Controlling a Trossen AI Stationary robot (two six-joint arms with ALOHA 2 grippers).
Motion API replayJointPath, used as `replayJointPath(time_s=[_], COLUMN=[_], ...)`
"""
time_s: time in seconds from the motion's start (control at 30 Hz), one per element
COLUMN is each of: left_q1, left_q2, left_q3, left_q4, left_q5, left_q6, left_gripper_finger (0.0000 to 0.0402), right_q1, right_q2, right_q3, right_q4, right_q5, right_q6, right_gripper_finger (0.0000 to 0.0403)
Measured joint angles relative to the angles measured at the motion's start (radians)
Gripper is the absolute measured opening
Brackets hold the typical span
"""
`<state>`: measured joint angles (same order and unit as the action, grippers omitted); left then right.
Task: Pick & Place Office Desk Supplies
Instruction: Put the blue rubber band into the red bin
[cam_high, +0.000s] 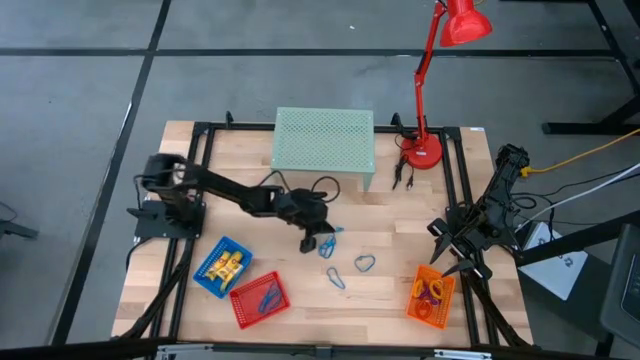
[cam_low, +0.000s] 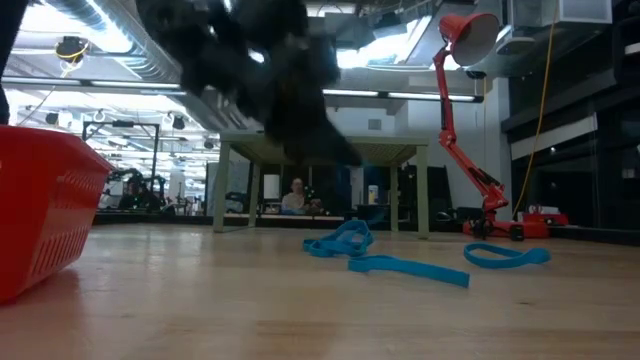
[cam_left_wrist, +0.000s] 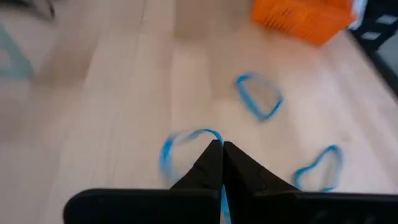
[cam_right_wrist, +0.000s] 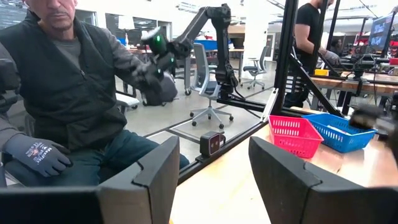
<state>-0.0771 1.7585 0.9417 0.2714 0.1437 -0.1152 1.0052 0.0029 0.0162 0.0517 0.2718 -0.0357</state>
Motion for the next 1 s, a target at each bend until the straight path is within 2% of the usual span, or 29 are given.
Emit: replayJointPath(time_s=[0.2,0.37,0.47,0.57,1.0], left_q1=[-0.103,-0.222,-0.313,-0.416,-0.772], left_q2=[-0.183,-0.311,-0.363,-0.382,-0.34], left_q3=[0.0,0.001,0.001,0.001,-0.001], left_q4=[-0.058,-0.256,-0.356,-0.41,-0.472], left_q5=[-0.034,-0.064,-0.067,-0.099,-0.396], left_q6=[0.023,0.0,-0.066,-0.153,-0.547], left_gripper_finger=[0.0002,0.0003,0.0002,0.0003,0.0002], right_q1=[0.0,0.0,0.0,0.0,0.0], right_q2=[0.0,0.0,0.0,0.0,0.0], right_q3=[0.0,0.0,0.0,0.0,0.0], right_q4=[0.0,0.0,0.0,0.0,0.0], right_q5=[0.0,0.0,0.0,0.0,0.0], right_q6=[0.0,0.0,0.0,0.0,0.0], right_gripper_finger=[0.0195,0.0195,0.0195,0.0195,0.0195])
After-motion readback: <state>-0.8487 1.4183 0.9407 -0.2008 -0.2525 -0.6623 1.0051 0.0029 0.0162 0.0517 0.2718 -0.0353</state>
